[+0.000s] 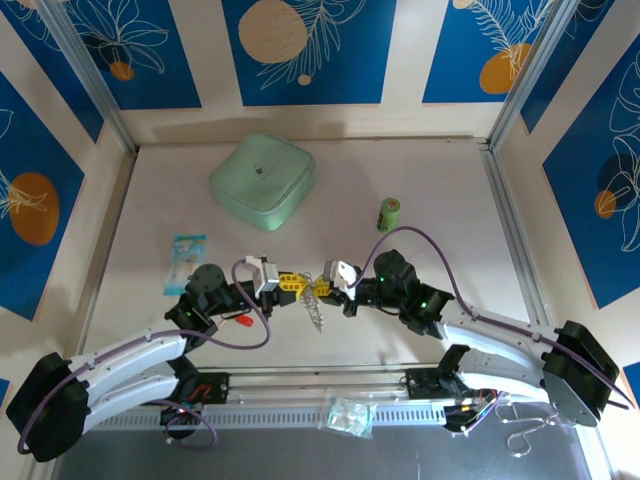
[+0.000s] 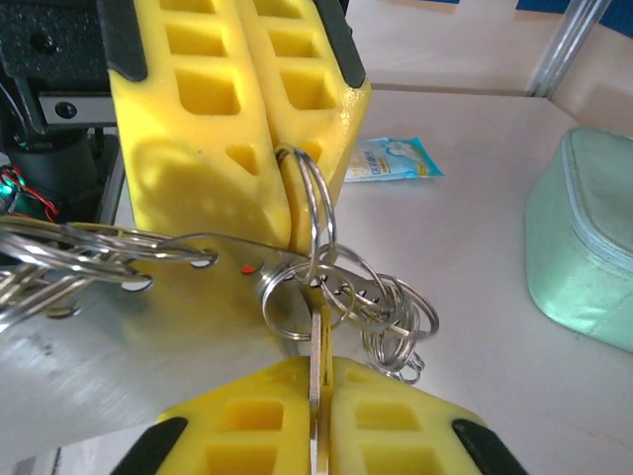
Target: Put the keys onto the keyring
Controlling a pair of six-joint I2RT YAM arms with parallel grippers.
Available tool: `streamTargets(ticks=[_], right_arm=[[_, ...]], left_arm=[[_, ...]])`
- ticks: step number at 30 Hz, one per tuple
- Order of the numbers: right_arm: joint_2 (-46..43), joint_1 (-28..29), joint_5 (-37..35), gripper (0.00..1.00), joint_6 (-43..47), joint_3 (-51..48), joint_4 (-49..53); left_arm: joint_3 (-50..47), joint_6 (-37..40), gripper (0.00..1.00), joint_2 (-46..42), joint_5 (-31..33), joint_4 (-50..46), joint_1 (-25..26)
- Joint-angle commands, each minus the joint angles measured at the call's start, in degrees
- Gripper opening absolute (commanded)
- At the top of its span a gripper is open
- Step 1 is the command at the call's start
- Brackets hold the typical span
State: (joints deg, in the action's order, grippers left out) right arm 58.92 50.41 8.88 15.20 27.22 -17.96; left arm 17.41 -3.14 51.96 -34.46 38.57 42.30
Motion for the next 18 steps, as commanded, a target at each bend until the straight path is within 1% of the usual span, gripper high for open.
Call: streamTargets(ticks=[1,7,18], right_arm=[[-1.59,0.22,-1.03,0.05,0.53,0.7,0.96],[-3.06,-0.06,-2.33,0.0,4.0,4.38,9.14],[-2.93,0.8,-3.38,0.0,10.42,10.95,20.09]], left_arm=[[0.86,0.44,0.0,-0.93,-1.14,1.73,0.41],[2.06,3.21,0.0,-1.82,-1.49,-4.45,0.41],[2.81,6.24,0.0,-3.51,-1.34,-10.43,0.41]])
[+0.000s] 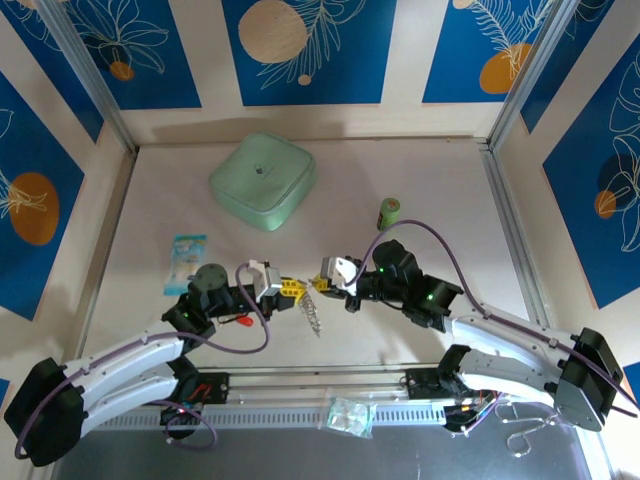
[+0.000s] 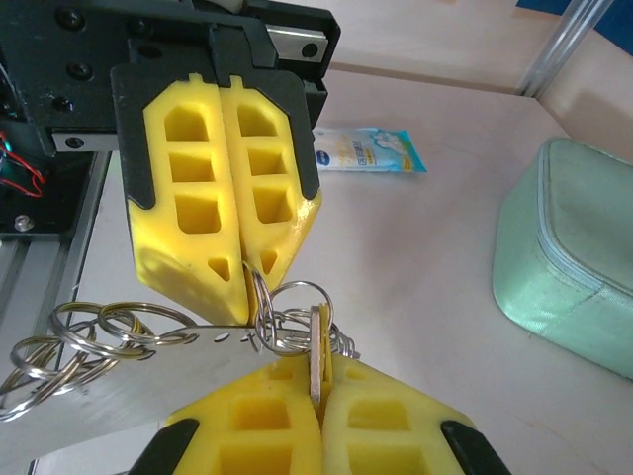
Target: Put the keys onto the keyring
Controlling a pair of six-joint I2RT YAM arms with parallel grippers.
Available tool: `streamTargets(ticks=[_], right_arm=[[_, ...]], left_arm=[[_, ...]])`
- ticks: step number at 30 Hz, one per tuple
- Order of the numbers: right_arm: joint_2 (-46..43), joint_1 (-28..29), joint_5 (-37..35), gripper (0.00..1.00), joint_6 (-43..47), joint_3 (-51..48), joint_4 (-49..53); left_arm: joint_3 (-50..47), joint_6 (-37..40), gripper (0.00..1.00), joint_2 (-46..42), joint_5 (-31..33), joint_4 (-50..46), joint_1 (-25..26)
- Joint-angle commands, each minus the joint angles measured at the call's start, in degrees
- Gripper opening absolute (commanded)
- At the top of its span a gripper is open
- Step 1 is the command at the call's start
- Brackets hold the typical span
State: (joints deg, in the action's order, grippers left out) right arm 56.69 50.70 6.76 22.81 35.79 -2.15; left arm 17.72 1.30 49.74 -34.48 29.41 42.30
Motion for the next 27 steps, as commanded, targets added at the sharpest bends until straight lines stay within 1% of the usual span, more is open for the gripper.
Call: streamTargets(ticks=[1,5,7,12,14,15,17,21,23,25,27], right_arm=[[-0.79,0.56,-1.54,0.0,3.27,2.76,5.12],[-1.14,0.73,-3.41,0.0,5.3,4.51,8.48],[-1.09,1.19,-5.62,0.0,6.65,5.77,10.22],[0.24,2.45,-9.4,0.0,8.98,9.81,15.24],[0.89,3.06,-9.55,0.0,9.6,11.57,17.33],[1.37,3.33,-9.9,0.0,9.76,12.43,18.27],[2.07,3.84,-10.68,0.0,10.19,13.67,19.38],[3.31,4.32,-12.68,0.0,11.05,15.47,20.92],[3.76,4.41,-13.74,0.0,11.33,16.2,21.51],[4.25,4.49,-14.89,0.0,11.55,16.96,22.12],[4.87,4.5,-16.08,0.0,11.64,17.59,22.45]], left_arm=[[2.59,2.14,0.0,-1.47,-1.0,-1.96,0.41],[3.58,4.7,0.0,-2.18,0.39,-6.23,0.34],[4.65,6.55,0.0,-2.1,0.57,-9.6,0.45],[6.34,8.32,0.0,-1.33,-1.21,-14.57,0.45],[6.33,8.07,0.24,-1.44,-0.5,-15.28,0.48],[6.05,7.78,0.33,-1.63,0.11,-14.9,0.47],[5.43,7.34,0.45,-2.63,1.53,-13.98,0.49],[4.81,6.51,0.59,-5.9,4.9,-13.63,0.48],[4.29,6.04,0.62,-8.16,8.28,-13.55,0.49],[3.71,4.83,0.64,-10.86,14.52,-13.17,0.45],[3.06,1.99,0.67,-13.39,23.01,-13.21,0.46]])
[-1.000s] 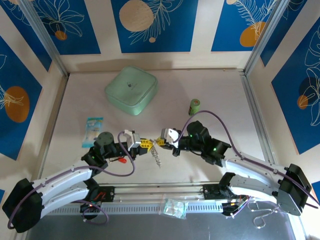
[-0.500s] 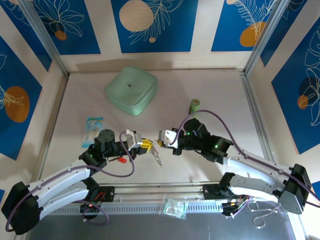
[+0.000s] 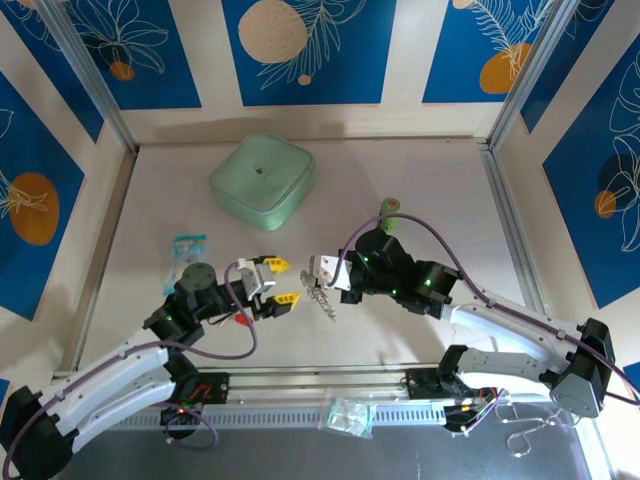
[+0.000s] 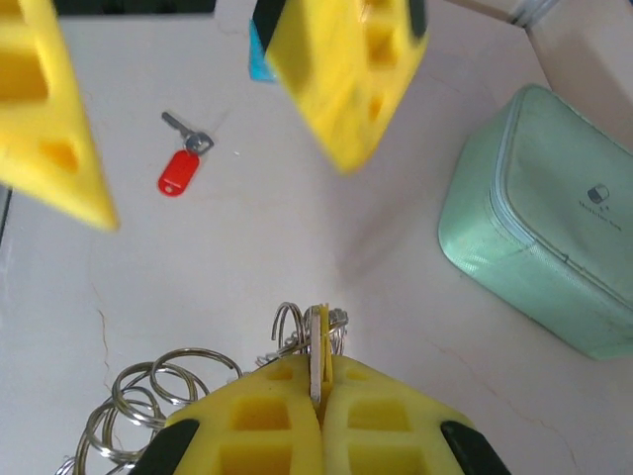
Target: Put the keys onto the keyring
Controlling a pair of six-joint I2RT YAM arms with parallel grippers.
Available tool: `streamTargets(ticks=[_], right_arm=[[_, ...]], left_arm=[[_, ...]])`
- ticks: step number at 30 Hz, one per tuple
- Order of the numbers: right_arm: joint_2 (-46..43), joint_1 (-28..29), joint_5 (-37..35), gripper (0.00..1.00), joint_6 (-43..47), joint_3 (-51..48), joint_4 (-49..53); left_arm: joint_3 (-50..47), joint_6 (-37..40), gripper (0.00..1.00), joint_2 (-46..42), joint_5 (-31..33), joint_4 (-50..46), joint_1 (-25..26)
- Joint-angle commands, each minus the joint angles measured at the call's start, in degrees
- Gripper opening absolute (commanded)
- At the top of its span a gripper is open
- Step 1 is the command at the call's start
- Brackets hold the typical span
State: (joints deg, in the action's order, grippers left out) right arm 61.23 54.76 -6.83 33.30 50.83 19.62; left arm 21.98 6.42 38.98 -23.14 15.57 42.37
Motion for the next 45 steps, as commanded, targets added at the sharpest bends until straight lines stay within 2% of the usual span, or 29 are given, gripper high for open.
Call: streamTargets(ticks=[1,7,10,15,20,24,30,37,45], right_arm=[[0.8,0.43,-3.02,0.0,1.11,2.91,0.69],[7.0,0.7,-3.17,0.0,-0.43,6.41,-1.66],[12.27,0.72,-0.46,0.0,-1.93,9.6,-5.3],[21.63,0.76,3.51,0.0,-6.72,15.04,-11.83],[28.59,-0.51,3.41,0.0,-10.77,13.87,-15.5],[30.4,-2.08,0.61,0.0,-9.49,10.54,-11.21],[28.45,-3.61,-5.71,0.0,-3.04,5.6,-2.74],[28.39,-3.79,-14.96,0.0,3.24,2.32,4.33],[29.82,-3.83,-20.2,0.01,5.7,-0.16,8.62]], left_arm=[[-1.68,-4.4,0.68,-4.29,16.4,0.44,0.32],[-2.56,-12.74,0.75,-12.79,48.46,-4.29,0.22],[-1.95,-12.95,0.76,-15.22,55.2,-7.22,0.08],[-2.03,-12.31,0.77,-15.55,57.16,-6.09,-0.12],[-3.12,-16.37,0.78,-12.33,57.5,-3.73,-0.25],[-3.34,-17.79,0.79,-9.8,57.97,-2.21,-0.36],[-3.08,-17.98,0.79,-6.61,56.71,-1.56,-0.69],[-3.28,-17.98,0.8,-5.82,56.79,-1.15,-1.06],[-3.78,-18.6,0.8,-5.67,58.03,-2.07,-1.32]])
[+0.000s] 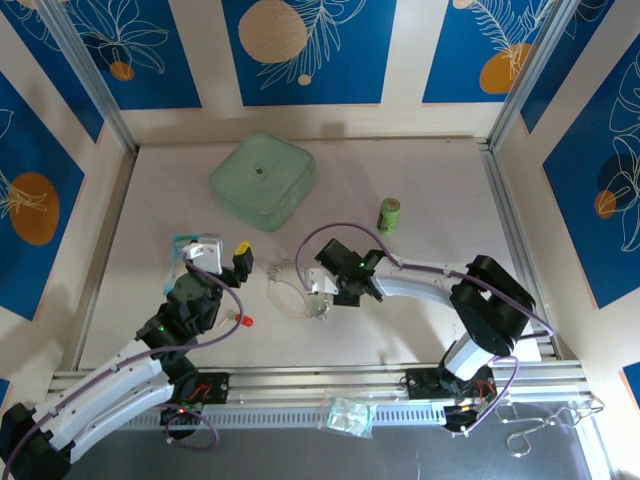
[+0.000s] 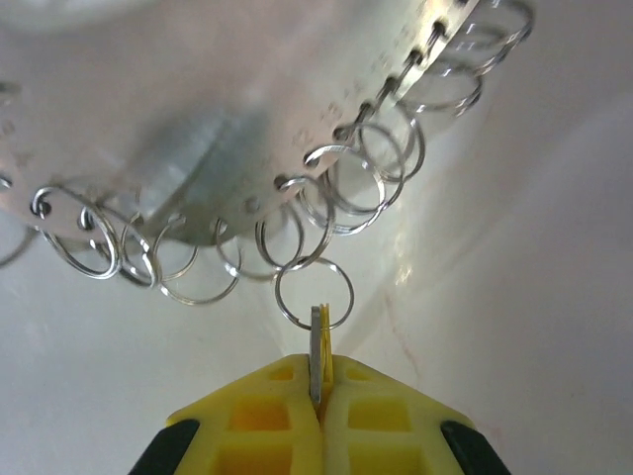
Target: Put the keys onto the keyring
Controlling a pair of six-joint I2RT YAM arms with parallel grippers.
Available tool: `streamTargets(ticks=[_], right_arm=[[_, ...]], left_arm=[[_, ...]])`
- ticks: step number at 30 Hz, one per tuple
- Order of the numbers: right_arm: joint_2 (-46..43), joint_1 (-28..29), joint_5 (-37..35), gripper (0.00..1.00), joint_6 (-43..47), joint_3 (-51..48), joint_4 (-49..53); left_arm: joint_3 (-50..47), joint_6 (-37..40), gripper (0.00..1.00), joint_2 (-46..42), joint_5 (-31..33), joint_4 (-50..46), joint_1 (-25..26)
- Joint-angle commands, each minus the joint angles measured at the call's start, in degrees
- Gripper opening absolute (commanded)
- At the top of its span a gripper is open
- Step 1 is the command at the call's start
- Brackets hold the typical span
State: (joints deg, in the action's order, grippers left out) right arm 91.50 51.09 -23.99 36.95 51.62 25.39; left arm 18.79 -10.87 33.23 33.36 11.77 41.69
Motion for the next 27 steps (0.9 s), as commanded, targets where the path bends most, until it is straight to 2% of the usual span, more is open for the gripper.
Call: streamTargets(ticks=[1,9,14,18,22,27], right_arm=[[-0.3,-0.2,-3.7,0.02,2.34,-1.32,2.88],[0.23,-2.27,-7.11,0.06,3.21,-3.33,4.38],[0.35,-3.92,-10.17,0.31,3.25,-4.33,6.3],[-4.07,-5.24,-10.09,0.38,1.56,-3.94,8.37],[-13.12,-6.47,-4.26,0.39,-4.47,-2.23,9.58],[-26.78,-7.5,13.23,0.45,-21.37,-4.41,-0.91]], left_arm=[[-0.55,-1.41,0.8,0.08,1.48,1.44,-0.65],[-1.29,-1.02,0.81,0.69,2.25,0.01,-1.43],[-1.17,-2.3,0.82,0.78,1.79,-1.09,-1.79],[-0.15,-2.9,0.82,0.86,1.26,-3.35,-1.92],[2.38,-3.3,0.82,1.79,0.1,-7.38,-2.14],[8.78,-7.75,0.85,6.21,-2.41,-18.08,-2.65]])
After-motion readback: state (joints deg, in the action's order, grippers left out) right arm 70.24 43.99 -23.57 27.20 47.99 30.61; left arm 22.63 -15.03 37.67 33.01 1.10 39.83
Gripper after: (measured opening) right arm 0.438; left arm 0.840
